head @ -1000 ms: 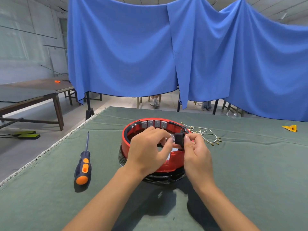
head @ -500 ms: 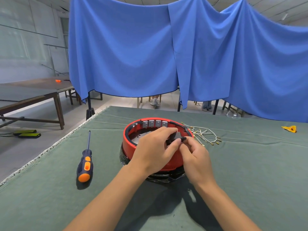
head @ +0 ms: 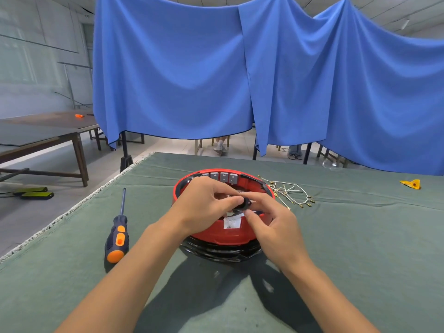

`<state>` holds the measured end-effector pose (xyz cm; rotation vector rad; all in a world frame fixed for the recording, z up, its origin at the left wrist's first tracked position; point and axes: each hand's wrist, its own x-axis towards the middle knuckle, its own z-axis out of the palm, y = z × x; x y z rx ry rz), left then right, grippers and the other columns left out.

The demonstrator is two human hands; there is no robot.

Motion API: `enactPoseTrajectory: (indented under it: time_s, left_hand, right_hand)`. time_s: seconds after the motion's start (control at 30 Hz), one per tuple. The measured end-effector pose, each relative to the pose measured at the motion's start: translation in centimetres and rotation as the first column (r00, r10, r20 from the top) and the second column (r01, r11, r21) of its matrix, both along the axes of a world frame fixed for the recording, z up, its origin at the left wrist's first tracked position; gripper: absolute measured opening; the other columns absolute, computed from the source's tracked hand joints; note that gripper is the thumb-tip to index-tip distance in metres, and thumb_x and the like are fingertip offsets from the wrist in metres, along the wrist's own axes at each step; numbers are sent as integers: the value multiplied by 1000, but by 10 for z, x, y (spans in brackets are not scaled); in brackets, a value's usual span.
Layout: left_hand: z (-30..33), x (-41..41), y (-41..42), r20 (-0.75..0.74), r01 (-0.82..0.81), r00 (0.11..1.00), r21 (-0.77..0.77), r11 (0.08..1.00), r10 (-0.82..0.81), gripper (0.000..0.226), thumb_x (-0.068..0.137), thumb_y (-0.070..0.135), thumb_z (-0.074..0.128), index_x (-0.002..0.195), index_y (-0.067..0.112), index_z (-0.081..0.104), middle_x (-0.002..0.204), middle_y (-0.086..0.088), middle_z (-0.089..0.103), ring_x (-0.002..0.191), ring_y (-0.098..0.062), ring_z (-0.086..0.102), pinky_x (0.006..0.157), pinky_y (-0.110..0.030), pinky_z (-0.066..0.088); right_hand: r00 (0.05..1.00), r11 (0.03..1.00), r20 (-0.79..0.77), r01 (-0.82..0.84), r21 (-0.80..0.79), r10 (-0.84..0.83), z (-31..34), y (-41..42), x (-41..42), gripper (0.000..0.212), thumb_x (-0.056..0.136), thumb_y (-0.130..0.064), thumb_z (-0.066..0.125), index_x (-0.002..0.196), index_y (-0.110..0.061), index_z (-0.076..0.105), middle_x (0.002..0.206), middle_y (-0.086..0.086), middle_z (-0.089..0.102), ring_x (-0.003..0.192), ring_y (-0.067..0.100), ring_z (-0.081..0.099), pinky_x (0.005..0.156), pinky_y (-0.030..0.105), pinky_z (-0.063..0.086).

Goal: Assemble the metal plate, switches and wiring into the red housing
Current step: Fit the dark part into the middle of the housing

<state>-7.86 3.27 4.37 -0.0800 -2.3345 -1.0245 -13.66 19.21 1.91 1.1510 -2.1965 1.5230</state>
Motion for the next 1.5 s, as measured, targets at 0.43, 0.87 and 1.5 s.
enactPoseTrajectory:
  time_s: [0.43,0.87,1.5]
  left_hand:
    - [-15,3,-15,-33,-239,970,23,971,240,21,87,8,57,94,24,69,62,8,70,63,-2,64,70,-28,51]
    - [-28,-5,-11,-176,-354,925,-83,932,336,20,91,9,53,98,21,68,59,12,63,59,-8,61,63,-30,50]
    - [-39,2,5,-368,-344,891,-170,923,265,36,90,31,40,88,19,74,69,8,70,67,-5,49,62,-25,37]
  right_hand:
    - [994,998,91,56,-13,-55,-7,-4,-4,18,82,-19,69,86,-36,65,78,-14,70,92,17,63,84,45,49]
    - [994,996,67,88,-13,-87,-4,-10,-4,17,80,-19,71,79,-33,61,78,-18,69,87,8,65,87,45,49]
    - [996,939,49,-80,335,68,28,-14,-27,14,74,-21,71,67,-27,60,62,-8,67,61,3,60,64,24,48]
